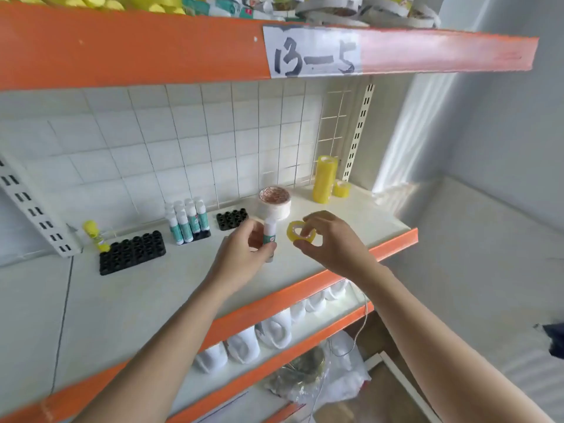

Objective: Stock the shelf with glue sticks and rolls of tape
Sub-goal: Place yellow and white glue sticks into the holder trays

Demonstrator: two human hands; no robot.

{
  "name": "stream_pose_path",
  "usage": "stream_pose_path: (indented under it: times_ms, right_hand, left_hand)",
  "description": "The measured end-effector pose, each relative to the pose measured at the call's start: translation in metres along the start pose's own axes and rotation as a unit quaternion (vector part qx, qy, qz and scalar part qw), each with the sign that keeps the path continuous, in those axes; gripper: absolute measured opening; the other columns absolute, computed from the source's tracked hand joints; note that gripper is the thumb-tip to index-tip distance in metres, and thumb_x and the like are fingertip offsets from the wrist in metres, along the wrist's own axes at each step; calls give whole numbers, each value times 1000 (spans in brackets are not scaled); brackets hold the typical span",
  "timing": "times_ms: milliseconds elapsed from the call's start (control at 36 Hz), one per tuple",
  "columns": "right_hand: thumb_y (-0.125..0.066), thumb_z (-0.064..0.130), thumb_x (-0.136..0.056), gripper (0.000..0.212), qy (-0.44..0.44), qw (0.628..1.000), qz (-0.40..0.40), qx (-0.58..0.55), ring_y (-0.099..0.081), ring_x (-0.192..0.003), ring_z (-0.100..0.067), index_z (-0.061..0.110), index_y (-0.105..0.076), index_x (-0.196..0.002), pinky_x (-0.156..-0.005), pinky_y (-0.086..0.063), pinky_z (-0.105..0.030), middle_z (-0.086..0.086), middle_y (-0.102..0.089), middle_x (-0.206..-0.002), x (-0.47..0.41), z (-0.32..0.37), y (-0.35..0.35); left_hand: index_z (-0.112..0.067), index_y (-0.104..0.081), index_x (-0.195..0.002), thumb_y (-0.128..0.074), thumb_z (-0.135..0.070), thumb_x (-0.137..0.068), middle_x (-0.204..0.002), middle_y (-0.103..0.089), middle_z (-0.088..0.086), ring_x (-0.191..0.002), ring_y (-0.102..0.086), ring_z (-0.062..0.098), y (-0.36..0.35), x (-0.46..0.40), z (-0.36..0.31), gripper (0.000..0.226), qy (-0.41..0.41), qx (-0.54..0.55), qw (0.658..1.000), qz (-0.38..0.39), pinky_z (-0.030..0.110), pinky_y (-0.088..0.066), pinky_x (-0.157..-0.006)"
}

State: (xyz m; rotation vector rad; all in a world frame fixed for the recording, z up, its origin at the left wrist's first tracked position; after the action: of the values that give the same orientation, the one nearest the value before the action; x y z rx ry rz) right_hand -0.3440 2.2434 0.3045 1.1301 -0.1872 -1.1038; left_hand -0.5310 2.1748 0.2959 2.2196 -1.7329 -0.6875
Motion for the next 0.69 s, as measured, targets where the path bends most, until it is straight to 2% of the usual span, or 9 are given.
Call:
stream_pose_path:
  times_ms: [83, 167, 306, 444, 500, 556, 611, 694]
  right_hand:
    - [-75, 27, -80, 19, -3, 999, 44, 9, -59, -87, -24, 12, -64, -83, -75, -49, -39, -5, -62, -95, -5, -10, -31]
    - [-74, 28, -81, 20, -6, 997, 77, 27, -59, -88, -25, 12, -64, -87, -73, -46, -32, -6, -61, -99, -12, -19, -59]
    - [-71, 27, -84, 20, 3, 993, 113, 36, -59, -90, -26, 10, -63, -90, -69, -39, -29, -6, -60, -106, -20, -28, -94]
    - [-67, 26, -86, 19, -1, 993, 113, 28, -61, -92, -30, 9, -63, -92, -72, -47, -35, -7, -58, -109, -29, -34, -116]
    - [-66, 27, -86, 20, -1, 994, 107, 27, -61, -92, -31, 8, -63, -92, -71, -48, -36, -6, -58, -110, -32, -35, -119]
    - [-65, 27, -87, 20, 3, 993, 112, 29, -60, -94, -30, 8, -63, -94, -71, -47, -36, -6, -58, -112, -34, -35, -122]
    - [-64, 23, -88, 19, 13, 993, 112, 35, -59, -101, -31, 8, -64, -100, -75, -46, -35, -8, -57, -118, -34, -33, -124]
    - [-66, 12, -87, 17, 44, 997, 61, 27, -56, -110, -36, 5, -67, -103, -83, -47, -34, -16, -59, -120, -29, -27, -126]
  left_hand:
    - [-19, -57, -84, -70, -14, -82, -78, -68, -8, -72, -63, 3, -1, 8, 26, 15, 34, -15, 999, -13, 19, -46, -69]
    - [-17, -57, -87, -72, -16, -82, -78, -67, -11, -68, -60, -5, -1, 13, 45, 16, 57, -37, 997, -45, 12, -43, -63]
    - [-16, -55, -87, -74, -19, -80, -77, -65, -14, -70, -60, -4, 1, 17, 64, 21, 104, -66, 990, -70, 14, -42, -64]
    - [-21, -53, -85, -71, -16, -81, -77, -65, -15, -69, -60, -6, 4, 15, 76, 19, 134, -70, 984, -99, 8, -40, -61]
    - [-21, -56, -86, -69, -15, -82, -79, -66, -13, -70, -62, -5, 4, 16, 79, 15, 141, -72, 982, -99, 12, -43, -66]
    - [-21, -58, -87, -68, -15, -82, -81, -68, -11, -77, -65, 4, 3, 17, 83, 13, 149, -77, 981, -100, 21, -46, -72]
    - [-21, -58, -87, -68, -15, -83, -82, -68, -10, -81, -66, 8, 4, 17, 87, 12, 152, -70, 980, -110, 22, -46, -74]
    - [-21, -59, -88, -67, -16, -83, -82, -68, -11, -82, -65, 8, 6, 17, 91, 10, 159, -63, 978, -121, 23, -47, -75]
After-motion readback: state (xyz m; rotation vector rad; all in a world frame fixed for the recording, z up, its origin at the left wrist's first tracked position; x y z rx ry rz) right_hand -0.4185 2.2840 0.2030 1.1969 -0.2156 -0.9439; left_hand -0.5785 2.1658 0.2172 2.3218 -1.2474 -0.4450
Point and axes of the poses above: each hand's wrist, its own x-axis away from the middle knuckle, its own y-axis out of the back of the hand, z = x × y, the point moved 1 cm from there along -x, towards the middle knuckle
